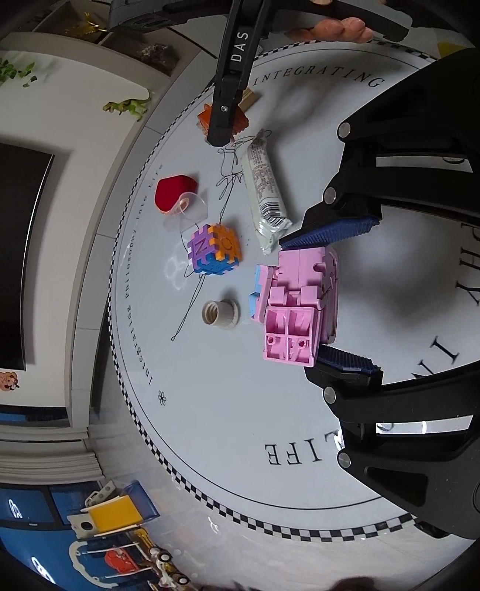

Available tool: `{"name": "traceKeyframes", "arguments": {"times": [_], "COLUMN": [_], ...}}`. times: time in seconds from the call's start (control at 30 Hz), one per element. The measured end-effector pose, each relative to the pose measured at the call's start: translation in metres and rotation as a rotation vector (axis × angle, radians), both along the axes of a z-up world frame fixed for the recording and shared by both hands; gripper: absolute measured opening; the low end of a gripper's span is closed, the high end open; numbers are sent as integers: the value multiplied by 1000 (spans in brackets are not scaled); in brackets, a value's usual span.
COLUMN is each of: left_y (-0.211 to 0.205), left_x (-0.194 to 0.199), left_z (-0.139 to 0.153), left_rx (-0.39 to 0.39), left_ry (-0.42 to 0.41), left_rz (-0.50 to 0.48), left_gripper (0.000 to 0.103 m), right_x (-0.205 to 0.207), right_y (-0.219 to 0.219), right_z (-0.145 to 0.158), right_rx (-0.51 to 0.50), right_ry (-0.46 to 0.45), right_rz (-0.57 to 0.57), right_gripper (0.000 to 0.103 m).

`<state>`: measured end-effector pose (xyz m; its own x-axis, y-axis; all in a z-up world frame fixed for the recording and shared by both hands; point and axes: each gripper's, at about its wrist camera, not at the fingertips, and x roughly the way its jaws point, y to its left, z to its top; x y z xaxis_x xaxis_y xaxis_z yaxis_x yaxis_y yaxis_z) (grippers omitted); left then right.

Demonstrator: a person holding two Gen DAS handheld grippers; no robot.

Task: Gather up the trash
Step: 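Carry pink block and orange cup to the trash bag and open both tools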

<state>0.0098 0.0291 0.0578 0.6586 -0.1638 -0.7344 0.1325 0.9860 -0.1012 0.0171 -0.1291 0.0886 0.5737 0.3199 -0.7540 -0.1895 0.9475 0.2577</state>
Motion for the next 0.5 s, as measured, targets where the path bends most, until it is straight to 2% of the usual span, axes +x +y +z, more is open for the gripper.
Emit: {"name": "traceKeyframes", "arguments": {"times": [0.33,0.5], "left_y": [18,31], "left_x": [-59,-90], "left_z": [7,5], "left_rx": [1,7], "left_ry": [-15,-10], "left_rz": [37,63], "left_gripper": [49,49], "right_x": [-62,-96], "right_y": [33,60], "right_z": [22,24], "right_rx": [-1,-7], "right_ry": [-39,-42], "right_rz": [71,137], "right_gripper": [45,45]}}
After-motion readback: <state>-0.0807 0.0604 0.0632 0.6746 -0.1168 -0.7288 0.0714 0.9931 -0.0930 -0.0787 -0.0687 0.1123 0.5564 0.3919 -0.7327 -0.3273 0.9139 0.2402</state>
